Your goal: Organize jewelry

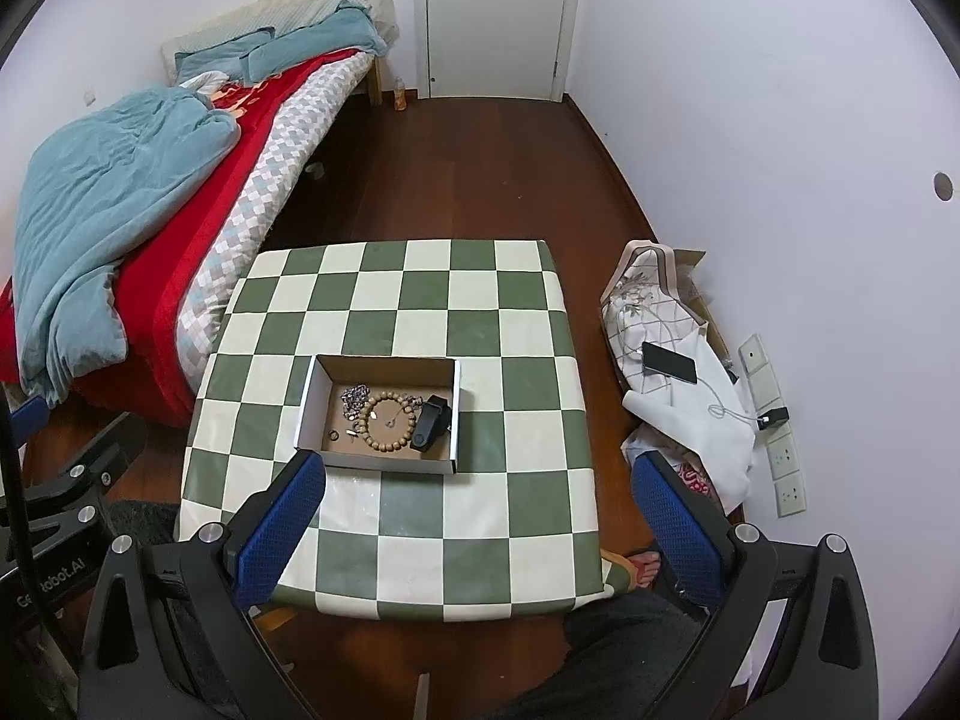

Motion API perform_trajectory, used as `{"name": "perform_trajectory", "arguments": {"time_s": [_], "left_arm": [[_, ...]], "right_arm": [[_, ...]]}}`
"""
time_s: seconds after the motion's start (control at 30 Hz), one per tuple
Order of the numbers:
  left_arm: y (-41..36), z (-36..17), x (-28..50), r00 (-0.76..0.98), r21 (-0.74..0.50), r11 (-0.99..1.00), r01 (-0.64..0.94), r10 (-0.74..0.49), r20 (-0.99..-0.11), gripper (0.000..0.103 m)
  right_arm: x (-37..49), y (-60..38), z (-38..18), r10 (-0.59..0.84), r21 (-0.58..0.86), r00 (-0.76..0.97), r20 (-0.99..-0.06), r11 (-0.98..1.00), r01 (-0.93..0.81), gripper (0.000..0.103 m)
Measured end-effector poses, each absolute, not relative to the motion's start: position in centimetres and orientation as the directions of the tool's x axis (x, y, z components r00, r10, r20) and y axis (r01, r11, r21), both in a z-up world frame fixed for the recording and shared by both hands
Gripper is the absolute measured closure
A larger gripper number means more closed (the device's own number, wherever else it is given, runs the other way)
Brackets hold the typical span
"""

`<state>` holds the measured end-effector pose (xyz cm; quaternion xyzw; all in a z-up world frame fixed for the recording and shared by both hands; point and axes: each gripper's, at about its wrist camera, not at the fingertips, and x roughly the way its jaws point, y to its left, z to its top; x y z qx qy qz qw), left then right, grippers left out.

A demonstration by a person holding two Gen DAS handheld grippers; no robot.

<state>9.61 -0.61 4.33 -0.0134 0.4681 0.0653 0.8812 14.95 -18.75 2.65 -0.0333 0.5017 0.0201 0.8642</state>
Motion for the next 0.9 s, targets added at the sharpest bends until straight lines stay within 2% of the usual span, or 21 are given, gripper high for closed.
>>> {"name": "perform_trajectory", "arguments": {"time_s": [0.9], "left_arm": [[-1.25, 5.01, 9.74, 0.566, 0.047, 0.99, -0.135, 0.116, -0.816, 0.0]], "right_arm": [[14.33, -18.82, 3.69, 0.007, -0.023, 0.521, -0.853, 0.998, -0.051, 0.0]]}}
